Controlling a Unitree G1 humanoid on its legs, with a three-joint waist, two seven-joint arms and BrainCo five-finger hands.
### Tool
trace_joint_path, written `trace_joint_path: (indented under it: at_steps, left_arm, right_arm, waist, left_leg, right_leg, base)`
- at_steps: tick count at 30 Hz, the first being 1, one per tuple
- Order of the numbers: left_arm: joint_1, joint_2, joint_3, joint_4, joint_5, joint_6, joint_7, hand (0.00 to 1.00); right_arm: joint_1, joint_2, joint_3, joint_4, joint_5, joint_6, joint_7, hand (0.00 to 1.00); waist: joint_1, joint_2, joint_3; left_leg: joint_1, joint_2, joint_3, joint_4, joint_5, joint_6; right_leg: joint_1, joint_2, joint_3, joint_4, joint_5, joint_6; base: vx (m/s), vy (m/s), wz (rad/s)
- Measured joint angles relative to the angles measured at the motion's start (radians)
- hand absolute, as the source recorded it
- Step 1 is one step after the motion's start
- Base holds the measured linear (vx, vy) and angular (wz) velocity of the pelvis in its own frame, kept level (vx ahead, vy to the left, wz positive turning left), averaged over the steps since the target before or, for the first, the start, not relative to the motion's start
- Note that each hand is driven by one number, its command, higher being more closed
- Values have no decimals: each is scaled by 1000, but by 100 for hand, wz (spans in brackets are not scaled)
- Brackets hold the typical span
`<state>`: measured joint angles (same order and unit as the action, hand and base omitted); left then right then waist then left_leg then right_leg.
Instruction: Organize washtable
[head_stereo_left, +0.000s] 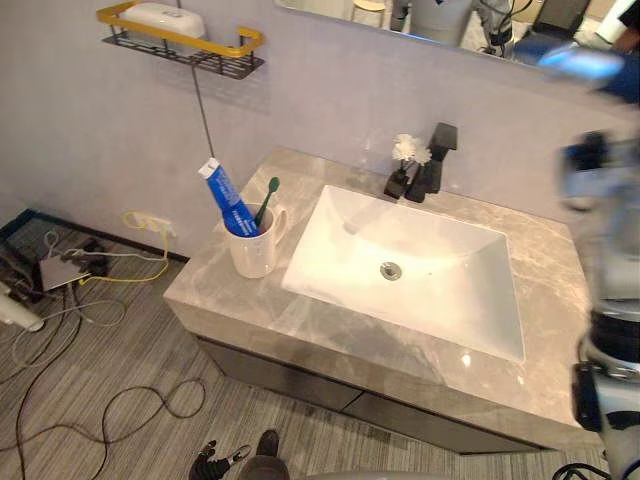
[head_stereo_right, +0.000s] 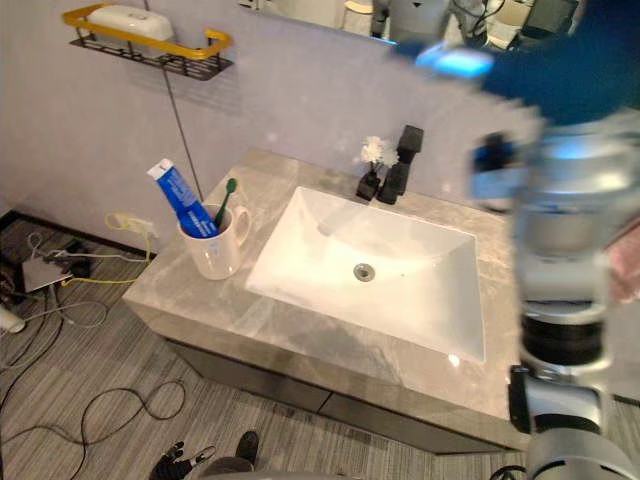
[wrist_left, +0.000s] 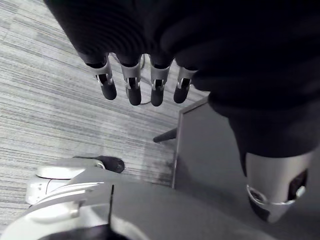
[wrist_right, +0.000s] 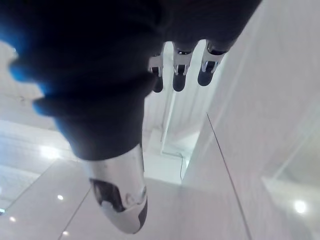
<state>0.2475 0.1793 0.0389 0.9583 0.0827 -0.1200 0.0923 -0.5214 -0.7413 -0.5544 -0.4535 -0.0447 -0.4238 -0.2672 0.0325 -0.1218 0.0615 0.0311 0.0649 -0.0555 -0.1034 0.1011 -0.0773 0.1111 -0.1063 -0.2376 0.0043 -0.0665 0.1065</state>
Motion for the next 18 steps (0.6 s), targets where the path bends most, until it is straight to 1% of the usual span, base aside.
trace_joint_path:
  at_steps: [1,3,4,5,6,7,8,10,11,13,14,15,16,18]
  left_arm:
    - [2,0,0,8,0,0,-3,0]
    - [-2,-1,0,8,0,0,-4,0]
    - [-3,-1,4,8,0,-1,-5,0]
    - [-3,-1,6,8,0,-1,-5,0]
    - [-1,-1,13,8,0,-1,-6,0]
    - [3,-1,14,12,0,0,-7,0]
    - [3,-1,14,13,0,0,-7,0]
    - [1,-1,20,13,0,0,-22,0]
    - [1,-2,21,13,0,0,-27,0]
    - [-4,-1,24,13,2,0,-28,0]
    - [-5,-2,26,13,3,0,-28,0]
    - [-5,-4,36,13,3,0,-30,0]
    - [-4,-8,43,12,2,1,-30,0]
    - [-4,-10,43,11,-1,3,-31,0]
  right_arm:
    - [70,0,-107,9,6,-4,-27,0]
    - [148,4,-217,37,15,-5,-48,0]
    - [220,19,-303,77,31,-1,-67,0]
    - [236,25,-317,86,36,0,-70,0]
    - [298,56,-362,116,39,9,-90,0]
    - [354,95,-385,143,45,22,-103,0]
    - [386,119,-394,156,46,29,-107,0]
    - [497,224,-419,203,38,77,-110,0]
    - [520,252,-420,214,36,89,-109,0]
    - [587,376,-419,276,13,136,-124,0]
    - [599,407,-418,291,12,148,-126,0]
    - [614,459,-414,314,11,168,-131,0]
    - [647,534,-398,343,12,195,-145,0]
    - [687,602,-372,366,17,222,-149,0]
  waist:
    - [-21,3,-12]
    - [-27,6,-18]
    - [-48,6,-18]
    - [-48,6,-18]
    - [-61,5,-25]
    - [-73,6,-47]
    - [-76,6,-52]
    - [-78,4,-66]
    - [-80,5,-73]
    - [-91,4,-78]
    - [-93,4,-78]
    - [-97,5,-79]
    - [-98,7,-80]
    - [-99,12,-82]
  left_leg:
    - [0,0,7,0,-2,0]
    - [0,0,15,0,-4,0]
    - [0,0,18,-1,-4,-1]
    - [0,0,19,-1,-4,-1]
    - [-5,1,23,-1,-5,-2]
    - [-22,2,29,-1,-6,-3]
    - [-26,2,32,-1,-8,-4]
    - [-29,2,41,-1,-15,-4]
    - [-32,2,45,-1,-16,-4]
    - [-31,1,61,0,-18,-1]
    - [-32,1,63,0,-19,0]
    - [-32,1,68,0,-21,0]
    - [-32,3,86,0,-26,0]
    - [-30,3,99,0,-33,0]
  right_leg:
    - [-6,1,10,0,0,1]
    - [-11,1,20,0,-1,5]
    - [-13,0,22,0,-3,7]
    - [-14,0,22,0,-3,7]
    - [-22,-1,26,0,-6,3]
    - [-42,0,29,1,-6,3]
    - [-48,0,32,1,-5,3]
    - [-61,0,48,1,-3,4]
    - [-66,0,50,1,-3,4]
    - [-68,-1,57,-2,2,10]
    - [-69,-1,59,-2,2,11]
    - [-72,-1,63,-2,2,11]
    - [-79,0,76,-2,2,11]
    - [-81,-1,82,-3,3,10]
  base:
    - [9,-1,-15]
    - [3,-2,-16]
    - [-7,-4,-9]
    - [-14,-4,-8]
    - [-13,-1,-12]
    - [-6,0,-16]
    - [24,-3,-20]
    - [32,-5,-21]
    - [39,-3,-14]
    - [45,-1,-10]
    - [25,-1,-10]
    - [25,-2,-19]
    - [27,-2,-22]
    - [37,0,-18]
